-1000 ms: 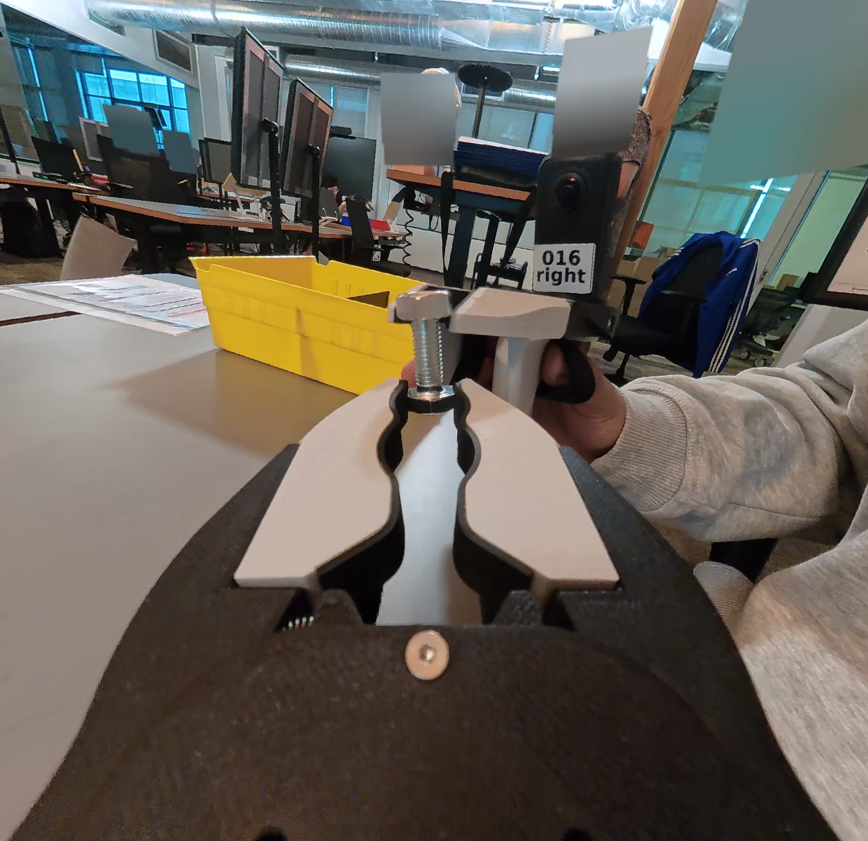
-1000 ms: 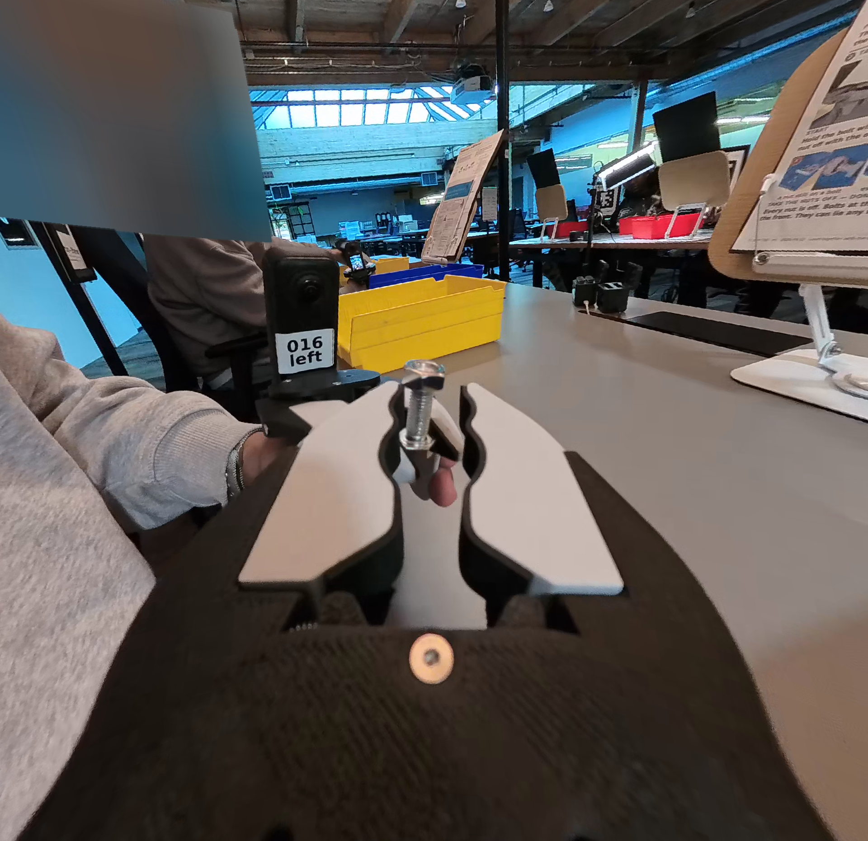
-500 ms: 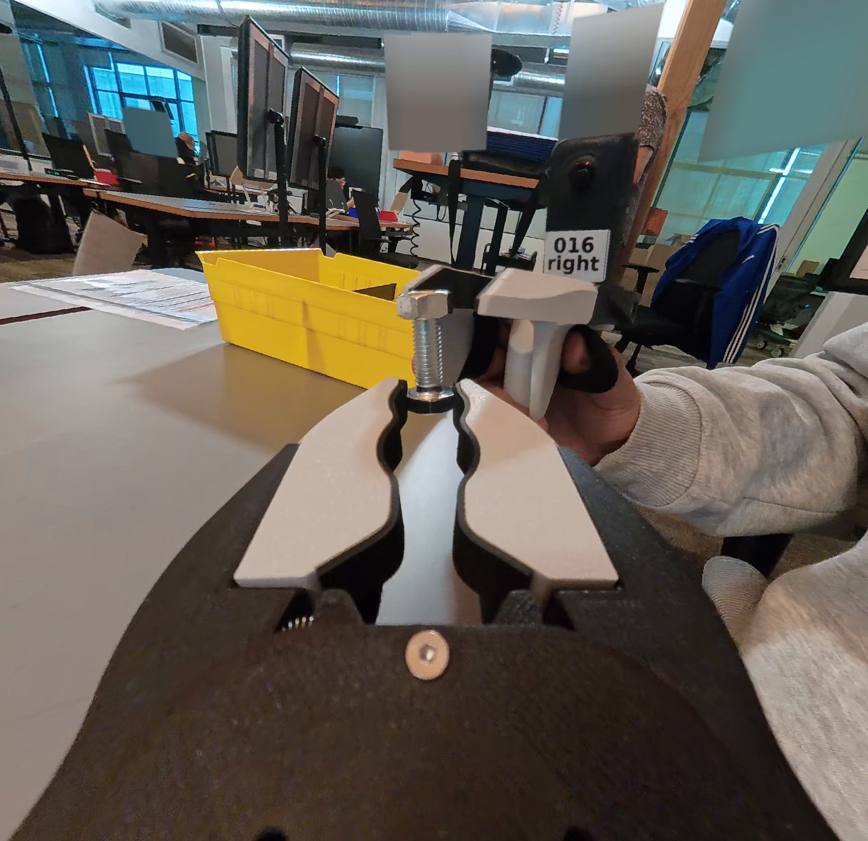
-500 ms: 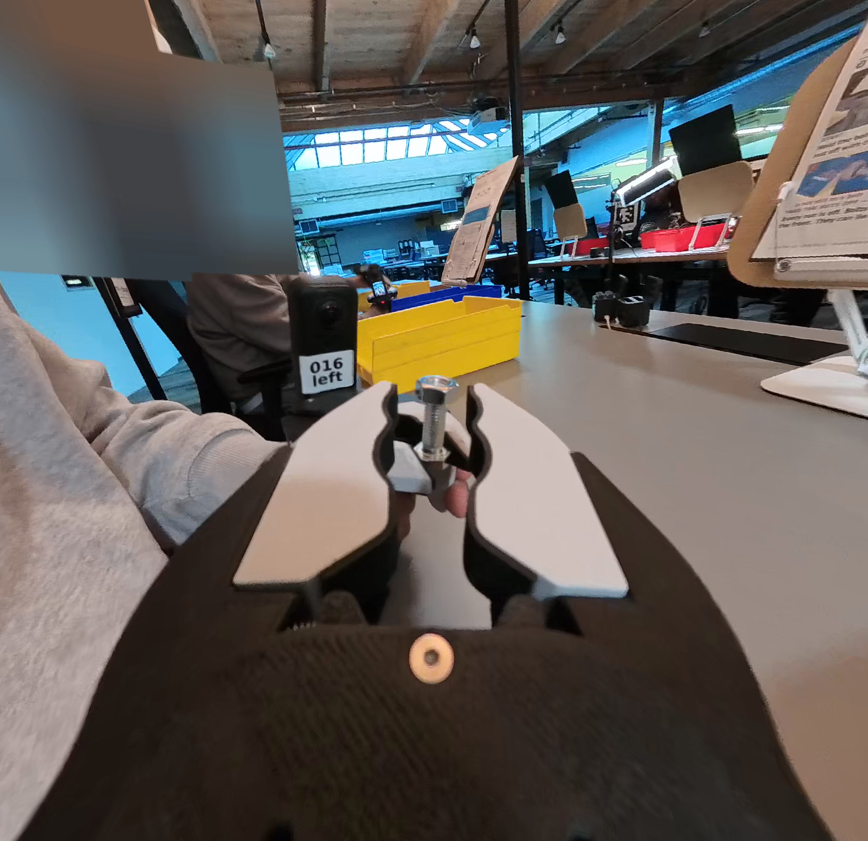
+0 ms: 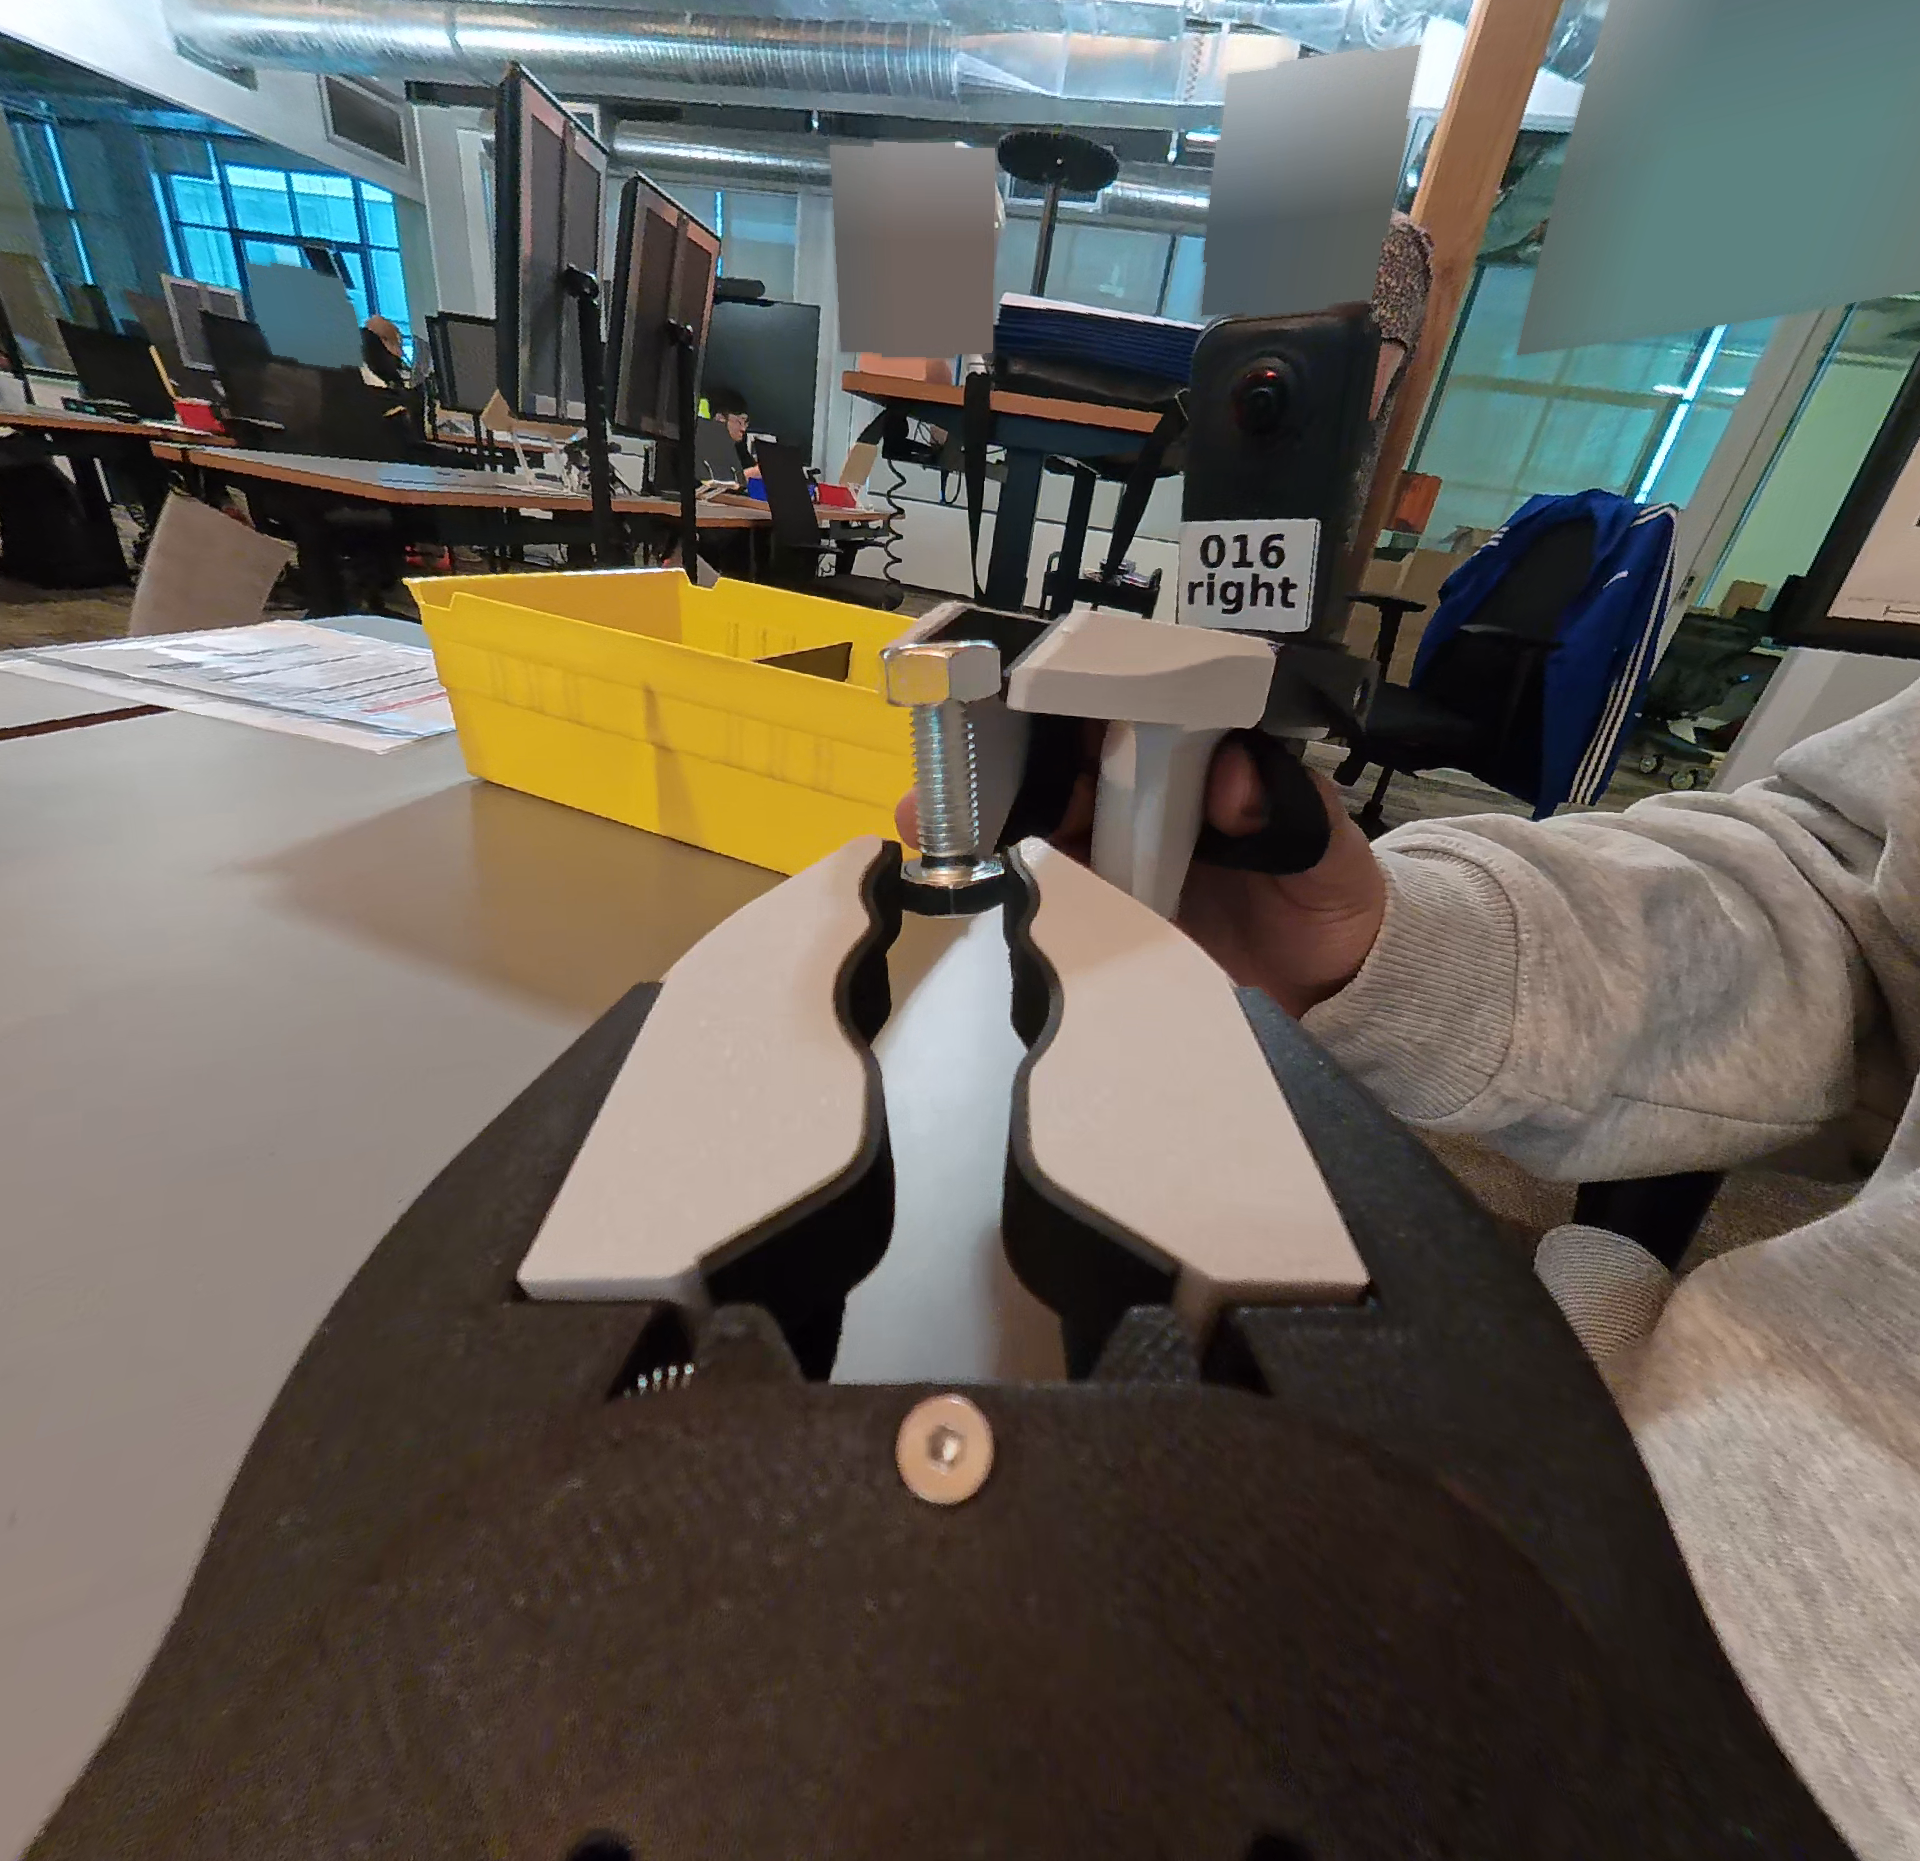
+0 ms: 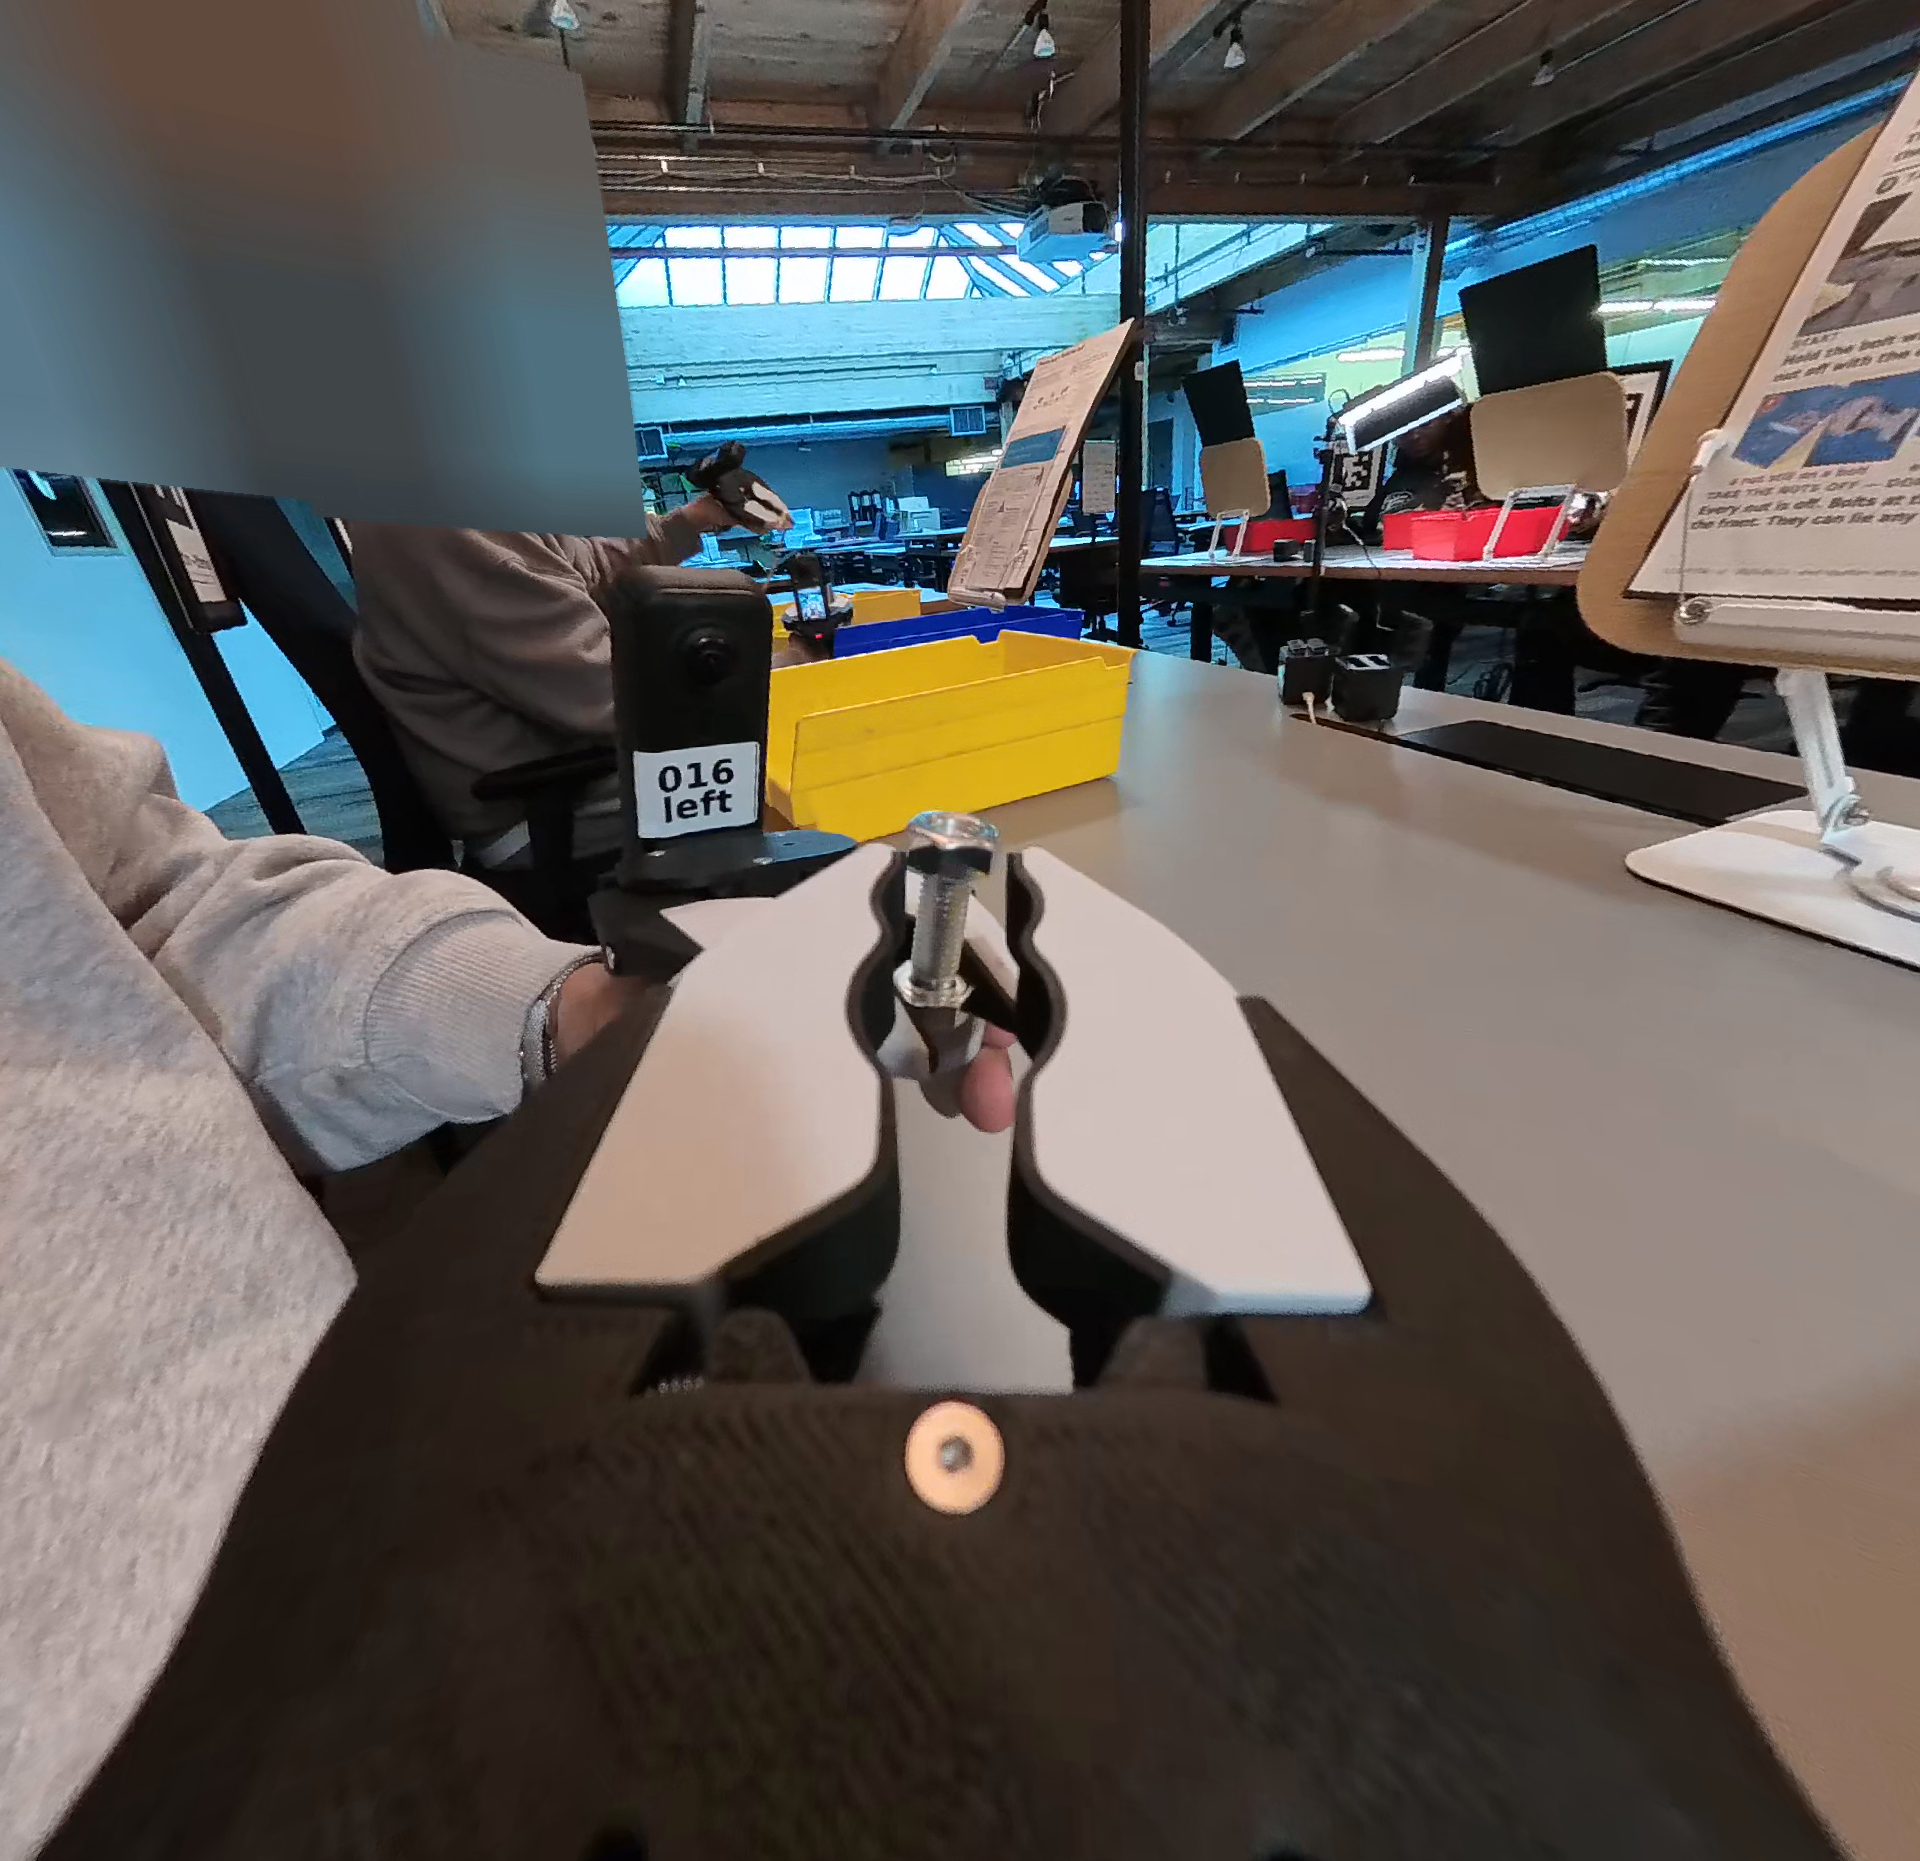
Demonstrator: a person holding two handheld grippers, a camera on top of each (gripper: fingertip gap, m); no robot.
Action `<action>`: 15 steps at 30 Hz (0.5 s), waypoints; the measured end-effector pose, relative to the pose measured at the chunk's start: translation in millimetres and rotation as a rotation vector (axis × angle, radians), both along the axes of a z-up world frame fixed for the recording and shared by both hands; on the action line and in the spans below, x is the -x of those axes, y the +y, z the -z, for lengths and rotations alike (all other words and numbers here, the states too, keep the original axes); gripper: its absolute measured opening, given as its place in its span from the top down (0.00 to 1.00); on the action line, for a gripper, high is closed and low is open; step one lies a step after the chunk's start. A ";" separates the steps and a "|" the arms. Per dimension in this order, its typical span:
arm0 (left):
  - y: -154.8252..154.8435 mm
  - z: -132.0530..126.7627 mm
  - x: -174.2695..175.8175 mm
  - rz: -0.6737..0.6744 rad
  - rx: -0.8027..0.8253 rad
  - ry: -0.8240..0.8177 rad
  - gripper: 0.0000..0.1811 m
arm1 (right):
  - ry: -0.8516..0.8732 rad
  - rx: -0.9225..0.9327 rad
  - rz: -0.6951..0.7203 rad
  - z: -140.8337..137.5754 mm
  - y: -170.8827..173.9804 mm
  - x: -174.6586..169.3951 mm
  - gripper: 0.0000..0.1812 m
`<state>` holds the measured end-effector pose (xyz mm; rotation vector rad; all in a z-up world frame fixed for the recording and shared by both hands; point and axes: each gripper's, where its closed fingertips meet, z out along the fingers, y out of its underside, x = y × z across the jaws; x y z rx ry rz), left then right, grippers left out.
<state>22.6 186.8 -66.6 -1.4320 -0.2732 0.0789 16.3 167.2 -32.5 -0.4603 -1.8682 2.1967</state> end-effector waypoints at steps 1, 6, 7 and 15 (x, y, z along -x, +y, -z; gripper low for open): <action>0.0 -0.1 0.0 0.001 -0.001 -0.001 0.90 | -0.002 0.002 -0.002 0.0 0.1 0.1 0.90; -0.9 -1.2 0.6 -0.001 -0.008 -0.003 0.90 | -0.011 0.009 -0.001 -0.2 1.5 1.2 0.90; -1.0 -1.4 0.7 -0.001 -0.009 -0.004 0.90 | -0.012 0.012 -0.001 -0.3 2.0 1.6 0.90; -0.7 0.0 2.2 -0.006 -0.007 -0.019 0.90 | -0.072 0.020 0.064 4.7 11.7 15.3 0.92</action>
